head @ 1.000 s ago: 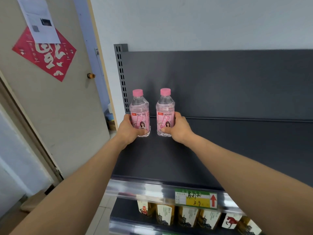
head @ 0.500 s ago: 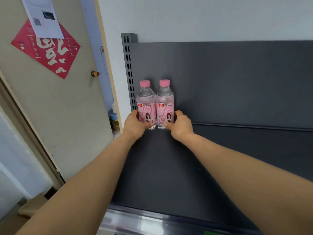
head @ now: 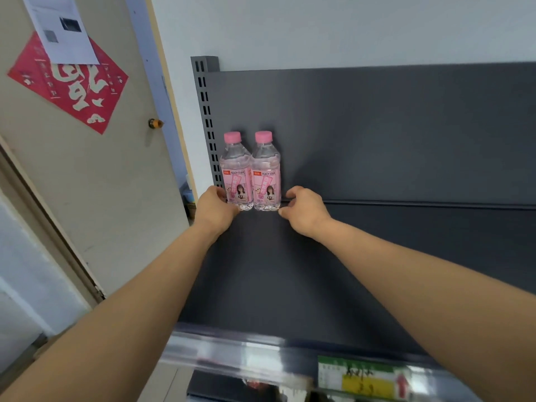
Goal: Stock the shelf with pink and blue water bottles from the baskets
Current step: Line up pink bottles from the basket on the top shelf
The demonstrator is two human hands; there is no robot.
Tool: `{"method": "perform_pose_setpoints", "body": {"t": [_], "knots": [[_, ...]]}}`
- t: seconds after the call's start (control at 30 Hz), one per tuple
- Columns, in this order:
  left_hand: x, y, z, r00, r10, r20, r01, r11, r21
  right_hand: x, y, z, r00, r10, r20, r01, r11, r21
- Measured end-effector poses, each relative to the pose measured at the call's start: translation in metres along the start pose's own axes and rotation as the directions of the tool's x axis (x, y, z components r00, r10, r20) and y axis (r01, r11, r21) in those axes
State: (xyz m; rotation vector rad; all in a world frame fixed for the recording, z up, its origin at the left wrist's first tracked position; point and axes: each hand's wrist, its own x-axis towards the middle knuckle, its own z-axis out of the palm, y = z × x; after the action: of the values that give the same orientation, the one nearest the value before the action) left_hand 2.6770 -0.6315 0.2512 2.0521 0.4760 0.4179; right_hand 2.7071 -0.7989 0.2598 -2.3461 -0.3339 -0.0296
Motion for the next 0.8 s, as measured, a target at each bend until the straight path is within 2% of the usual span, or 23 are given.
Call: {"method": "perform_pose_setpoints", "body": {"t": [0.1,0.23,0.37,0.47,0.63,0.8], "knots": [[-0.032,0.019,-0.001,0.995,0.096,-0.020,-0.096,0.995,0.011,-0.035,0.008,-0.027,0.999,-0.052,-0.004,0.052,0.998,-0.021],[-0.099,0.056,0.012,0.960,0.262,0.102,-0.267,0.963,0.044,-0.091,0.024,-0.071,0.996,-0.088,-0.014,0.087,0.995,-0.041],[-0.182,0.094,0.037,0.871,0.421,0.254,-0.447,0.893,0.049,-0.161,0.051,-0.118,0.987,-0.143,-0.073,0.135,0.984,-0.113],[-0.250,0.114,0.063,0.794,0.486,0.366,-0.520,0.854,-0.005,-0.224,0.082,-0.151,0.979,-0.162,-0.123,0.143,0.978,-0.150],[-0.356,0.110,0.130,0.647,0.439,0.623,-0.506,0.859,-0.080,-0.336,0.160,-0.186,0.974,-0.043,-0.222,0.012,0.991,-0.136],[-0.434,0.069,0.216,0.487,0.270,0.830,-0.469,0.883,-0.012,-0.415,0.258,-0.176,0.974,0.202,-0.104,-0.217,0.963,-0.160]]}}
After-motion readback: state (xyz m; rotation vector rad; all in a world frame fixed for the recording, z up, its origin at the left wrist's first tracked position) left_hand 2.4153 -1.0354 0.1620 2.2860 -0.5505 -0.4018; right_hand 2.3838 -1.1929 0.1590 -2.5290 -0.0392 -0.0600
